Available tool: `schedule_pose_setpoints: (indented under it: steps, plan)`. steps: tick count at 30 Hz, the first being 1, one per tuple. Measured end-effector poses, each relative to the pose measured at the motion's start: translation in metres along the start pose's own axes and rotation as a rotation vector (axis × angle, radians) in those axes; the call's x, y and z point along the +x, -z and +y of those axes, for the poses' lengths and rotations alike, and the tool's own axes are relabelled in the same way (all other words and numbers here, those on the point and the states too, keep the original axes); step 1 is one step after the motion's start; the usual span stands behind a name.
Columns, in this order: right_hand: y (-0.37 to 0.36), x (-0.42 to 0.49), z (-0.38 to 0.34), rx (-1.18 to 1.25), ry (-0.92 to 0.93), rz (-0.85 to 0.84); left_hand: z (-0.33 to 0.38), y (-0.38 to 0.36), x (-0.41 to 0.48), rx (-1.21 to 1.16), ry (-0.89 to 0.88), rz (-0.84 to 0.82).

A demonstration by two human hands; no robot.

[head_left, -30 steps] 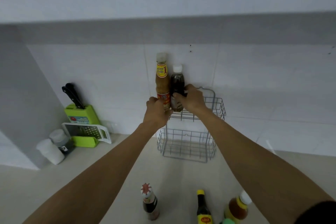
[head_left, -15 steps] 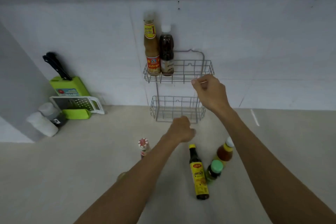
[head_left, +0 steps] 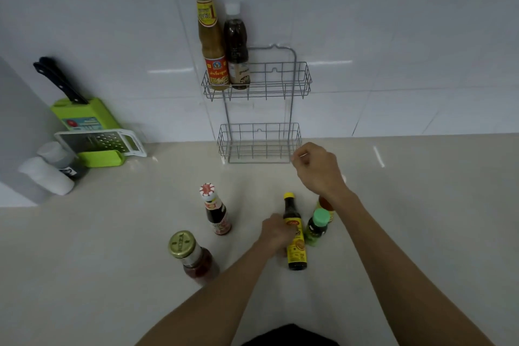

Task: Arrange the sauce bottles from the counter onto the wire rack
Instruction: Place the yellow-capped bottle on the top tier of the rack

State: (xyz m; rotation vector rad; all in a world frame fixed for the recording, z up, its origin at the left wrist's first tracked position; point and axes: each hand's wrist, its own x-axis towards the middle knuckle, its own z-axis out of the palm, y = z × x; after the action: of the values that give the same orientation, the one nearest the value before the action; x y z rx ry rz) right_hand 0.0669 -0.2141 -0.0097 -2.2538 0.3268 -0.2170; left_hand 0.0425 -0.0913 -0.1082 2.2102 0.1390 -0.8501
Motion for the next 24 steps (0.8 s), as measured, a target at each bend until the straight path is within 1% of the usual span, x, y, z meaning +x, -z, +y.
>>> schedule_pose_setpoints:
  steps: [2, 5, 7, 9, 10, 11, 13, 14, 16, 21, 24]
  plan:
    - [-0.004, -0.002, 0.001, -0.031, -0.003, -0.048, -0.007, 0.002, 0.001, -0.057, -0.002, 0.017]
    - [-0.007, -0.001, 0.006, -0.086, -0.04, -0.113, -0.012, 0.013, 0.004, -0.172, -0.065, 0.059]
    - [-0.007, -0.001, 0.005, -0.154, -0.077, -0.166, -0.005, 0.028, 0.003, -0.246, -0.154, 0.101]
    - [-0.006, 0.0, 0.001, -0.239, -0.098, -0.255, 0.01, 0.049, 0.0, -0.314, -0.262, 0.153]
    - [-0.004, 0.002, -0.003, -0.219, -0.096, -0.307, 0.021, 0.062, -0.003, -0.336, -0.32, 0.183]
    - [0.0, 0.005, -0.008, -0.118, -0.104, -0.352, 0.032, 0.077, -0.007, -0.349, -0.38, 0.213]
    - [0.013, 0.011, -0.024, 0.196, -0.136, -0.4, 0.056, 0.107, -0.016, -0.341, -0.504, 0.27]
    - [0.021, 0.015, -0.034, 0.301, -0.122, -0.39, 0.068, 0.121, -0.022, -0.332, -0.559, 0.291]
    - [0.035, 0.028, -0.055, 0.368, -0.039, -0.342, 0.088, 0.148, -0.03, -0.308, -0.637, 0.32]
    - [0.052, 0.068, -0.109, 0.324, 0.152, -0.176, 0.13, 0.207, -0.041, -0.25, -0.784, 0.361]
    - [0.054, 0.096, -0.138, 0.237, 0.253, -0.009, 0.154, 0.234, -0.045, -0.16, -0.82, 0.453]
